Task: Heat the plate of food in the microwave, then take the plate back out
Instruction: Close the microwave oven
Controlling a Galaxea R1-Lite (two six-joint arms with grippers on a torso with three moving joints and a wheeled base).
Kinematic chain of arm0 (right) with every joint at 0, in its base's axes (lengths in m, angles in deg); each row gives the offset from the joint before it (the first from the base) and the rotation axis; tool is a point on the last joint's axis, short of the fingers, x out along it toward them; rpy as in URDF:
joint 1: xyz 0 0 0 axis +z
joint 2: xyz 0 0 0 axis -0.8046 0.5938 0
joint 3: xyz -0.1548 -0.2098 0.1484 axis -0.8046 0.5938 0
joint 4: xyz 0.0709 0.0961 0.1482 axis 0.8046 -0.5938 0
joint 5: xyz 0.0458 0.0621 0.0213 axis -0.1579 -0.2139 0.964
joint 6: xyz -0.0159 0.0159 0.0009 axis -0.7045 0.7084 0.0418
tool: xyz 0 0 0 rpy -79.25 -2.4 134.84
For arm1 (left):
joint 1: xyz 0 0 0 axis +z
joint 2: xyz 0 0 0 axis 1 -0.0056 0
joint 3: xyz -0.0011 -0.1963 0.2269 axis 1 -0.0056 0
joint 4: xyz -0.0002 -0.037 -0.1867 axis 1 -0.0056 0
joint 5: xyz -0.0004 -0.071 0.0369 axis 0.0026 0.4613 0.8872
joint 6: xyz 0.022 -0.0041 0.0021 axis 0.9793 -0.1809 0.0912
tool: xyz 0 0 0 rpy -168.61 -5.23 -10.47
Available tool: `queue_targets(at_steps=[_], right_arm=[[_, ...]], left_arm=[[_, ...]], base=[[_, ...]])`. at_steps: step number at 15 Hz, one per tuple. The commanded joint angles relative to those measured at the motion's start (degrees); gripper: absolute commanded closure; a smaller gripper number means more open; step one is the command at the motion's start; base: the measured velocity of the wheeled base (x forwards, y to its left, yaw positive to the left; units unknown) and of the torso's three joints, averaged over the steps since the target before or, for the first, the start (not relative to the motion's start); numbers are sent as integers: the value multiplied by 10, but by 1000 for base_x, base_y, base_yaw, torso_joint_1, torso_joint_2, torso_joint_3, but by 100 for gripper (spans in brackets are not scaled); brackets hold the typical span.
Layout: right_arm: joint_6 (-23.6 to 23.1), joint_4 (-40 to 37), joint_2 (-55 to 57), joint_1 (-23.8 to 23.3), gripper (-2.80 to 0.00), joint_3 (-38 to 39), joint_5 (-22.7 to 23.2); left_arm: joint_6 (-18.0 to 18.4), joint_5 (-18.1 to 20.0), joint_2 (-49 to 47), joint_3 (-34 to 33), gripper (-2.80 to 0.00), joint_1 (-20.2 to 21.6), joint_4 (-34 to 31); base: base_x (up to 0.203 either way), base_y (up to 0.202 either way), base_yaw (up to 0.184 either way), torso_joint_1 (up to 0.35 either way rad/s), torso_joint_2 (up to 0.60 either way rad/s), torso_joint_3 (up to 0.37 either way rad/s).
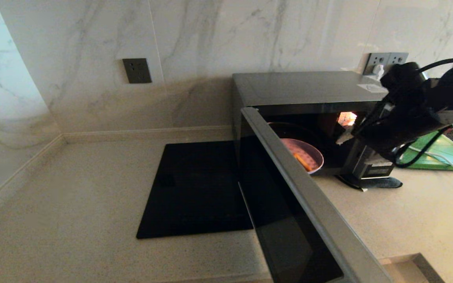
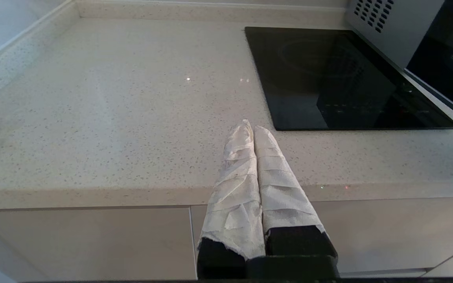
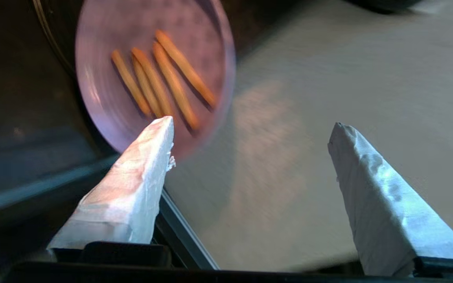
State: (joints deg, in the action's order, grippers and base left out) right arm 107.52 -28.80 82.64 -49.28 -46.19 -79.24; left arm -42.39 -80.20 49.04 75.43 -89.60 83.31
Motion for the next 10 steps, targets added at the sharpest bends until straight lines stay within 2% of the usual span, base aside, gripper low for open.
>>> queue_targets(at_steps=[1,4,10], right_arm=[[-18,-7,-116,0,-280,73,-13],[-67,-30,-216,-4,-280,148,-40],[-152,-45,-374,-12,-280,244,-49]], left_arm=[[0,-1,0,0,0,0,0],[0,-1,0,0,0,0,0],[0,-1,0,0,0,0,0]], base=[[0,0,0,0,0,0],[0,0,0,0,0,0],[0,0,0,0,0,0]])
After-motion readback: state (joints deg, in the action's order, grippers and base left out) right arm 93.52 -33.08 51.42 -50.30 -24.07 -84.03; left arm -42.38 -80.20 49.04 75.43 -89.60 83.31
